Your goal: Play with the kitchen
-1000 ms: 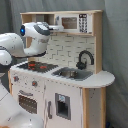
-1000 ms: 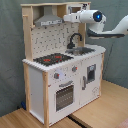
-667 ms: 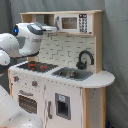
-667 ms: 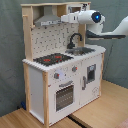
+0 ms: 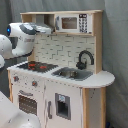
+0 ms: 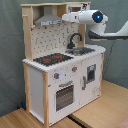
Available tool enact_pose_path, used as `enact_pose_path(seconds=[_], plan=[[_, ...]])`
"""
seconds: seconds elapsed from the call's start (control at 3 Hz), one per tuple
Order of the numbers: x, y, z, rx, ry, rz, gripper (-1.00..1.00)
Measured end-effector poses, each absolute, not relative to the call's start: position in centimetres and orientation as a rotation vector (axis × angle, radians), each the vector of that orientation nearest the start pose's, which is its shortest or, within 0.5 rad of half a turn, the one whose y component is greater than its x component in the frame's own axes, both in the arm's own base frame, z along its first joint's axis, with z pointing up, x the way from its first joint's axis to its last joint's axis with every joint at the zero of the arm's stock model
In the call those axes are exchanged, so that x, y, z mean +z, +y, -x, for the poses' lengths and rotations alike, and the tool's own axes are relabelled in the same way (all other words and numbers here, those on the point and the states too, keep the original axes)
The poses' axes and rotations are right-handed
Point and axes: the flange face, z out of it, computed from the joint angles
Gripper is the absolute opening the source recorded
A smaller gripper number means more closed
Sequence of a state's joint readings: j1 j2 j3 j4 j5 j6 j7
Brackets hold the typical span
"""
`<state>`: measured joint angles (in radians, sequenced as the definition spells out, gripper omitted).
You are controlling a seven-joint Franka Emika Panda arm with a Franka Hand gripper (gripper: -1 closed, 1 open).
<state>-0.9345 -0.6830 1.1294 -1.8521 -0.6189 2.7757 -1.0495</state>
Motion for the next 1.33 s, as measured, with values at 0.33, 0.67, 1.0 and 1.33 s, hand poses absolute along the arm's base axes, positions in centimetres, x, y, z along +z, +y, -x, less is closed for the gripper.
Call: enact_pose_path(seconds=[0.33, 0.67, 1.0, 1.33], plan=[[70.1, 33.3, -44.3, 0.491, 1.395, -0.925, 1.00], [69.3, 33.3, -42.9, 0.509, 1.345, -1.000, 1.00], [68.0, 33.3, -41.4, 0.528, 1.284, -1.084, 1.00], [66.2, 33.3, -40.0, 0.544, 1.218, -1.167, 1.00]])
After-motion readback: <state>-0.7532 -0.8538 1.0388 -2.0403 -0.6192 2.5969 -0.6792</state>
